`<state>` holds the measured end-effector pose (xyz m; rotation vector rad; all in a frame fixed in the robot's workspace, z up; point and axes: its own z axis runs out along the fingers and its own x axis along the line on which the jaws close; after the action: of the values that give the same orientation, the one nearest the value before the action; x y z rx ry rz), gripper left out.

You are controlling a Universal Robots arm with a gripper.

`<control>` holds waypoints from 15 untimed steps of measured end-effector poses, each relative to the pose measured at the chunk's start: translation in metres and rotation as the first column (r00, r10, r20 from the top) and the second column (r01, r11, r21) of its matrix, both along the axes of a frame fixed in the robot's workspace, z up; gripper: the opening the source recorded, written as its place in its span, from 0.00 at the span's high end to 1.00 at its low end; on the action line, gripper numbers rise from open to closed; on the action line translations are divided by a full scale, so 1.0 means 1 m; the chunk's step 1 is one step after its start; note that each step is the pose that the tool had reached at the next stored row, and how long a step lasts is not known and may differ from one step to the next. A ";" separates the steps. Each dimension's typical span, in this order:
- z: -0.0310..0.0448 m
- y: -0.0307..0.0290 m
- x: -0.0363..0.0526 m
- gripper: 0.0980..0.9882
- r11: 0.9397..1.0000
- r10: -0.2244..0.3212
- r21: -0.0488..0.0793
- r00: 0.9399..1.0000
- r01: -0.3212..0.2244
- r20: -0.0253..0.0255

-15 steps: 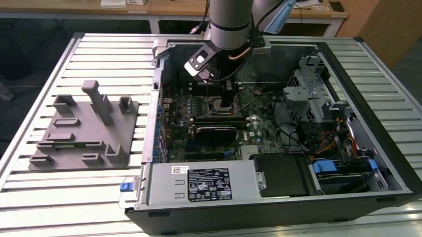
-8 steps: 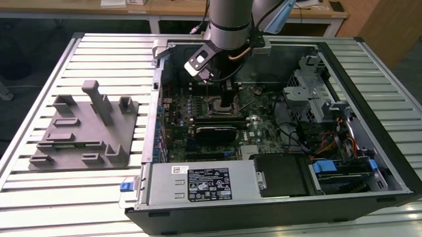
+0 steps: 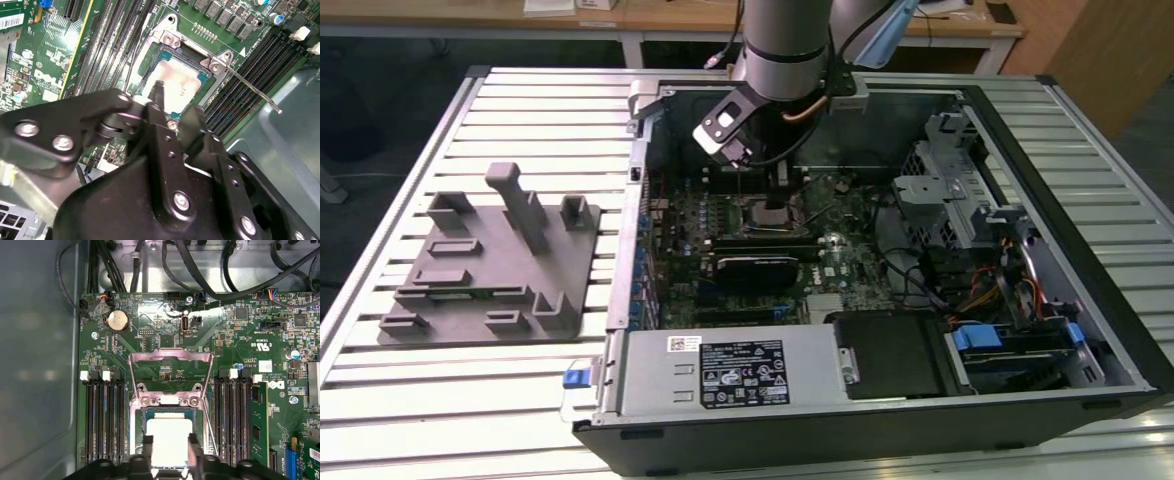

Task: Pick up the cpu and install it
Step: 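Place the cpu into insertion slot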

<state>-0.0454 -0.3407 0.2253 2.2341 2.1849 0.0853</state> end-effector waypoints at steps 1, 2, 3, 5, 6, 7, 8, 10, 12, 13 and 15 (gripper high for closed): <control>0.0000 0.0000 0.0000 0.71 1.000 0.000 0.000 1.000 0.000 0.000; 0.0000 0.0000 0.0000 0.77 1.000 0.000 0.000 1.000 0.000 0.000; 0.0000 0.0000 0.0000 0.77 1.000 0.000 0.000 1.000 0.000 0.000; 0.0000 0.0000 0.0000 0.90 1.000 0.000 0.000 1.000 0.000 0.000; 0.0000 0.0000 0.0000 0.97 1.000 0.000 0.000 1.000 0.000 0.000; 0.0000 0.0000 0.0000 0.97 1.000 0.000 0.000 1.000 0.000 0.000; 0.0000 0.0000 0.0000 0.97 1.000 0.000 0.000 1.000 0.000 0.000; 0.0000 0.0000 0.0000 0.99 1.000 0.000 0.000 1.000 0.000 0.000; 0.0000 0.0000 0.0000 0.99 1.000 0.000 0.000 1.000 0.000 0.000; 0.0000 0.0000 0.0001 0.99 1.000 0.000 0.000 1.000 0.000 0.000; -0.0002 0.0000 0.0016 0.99 1.000 -0.001 0.000 1.000 0.001 -0.005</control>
<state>-0.0438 -0.3407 0.2251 2.2377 2.1867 0.0800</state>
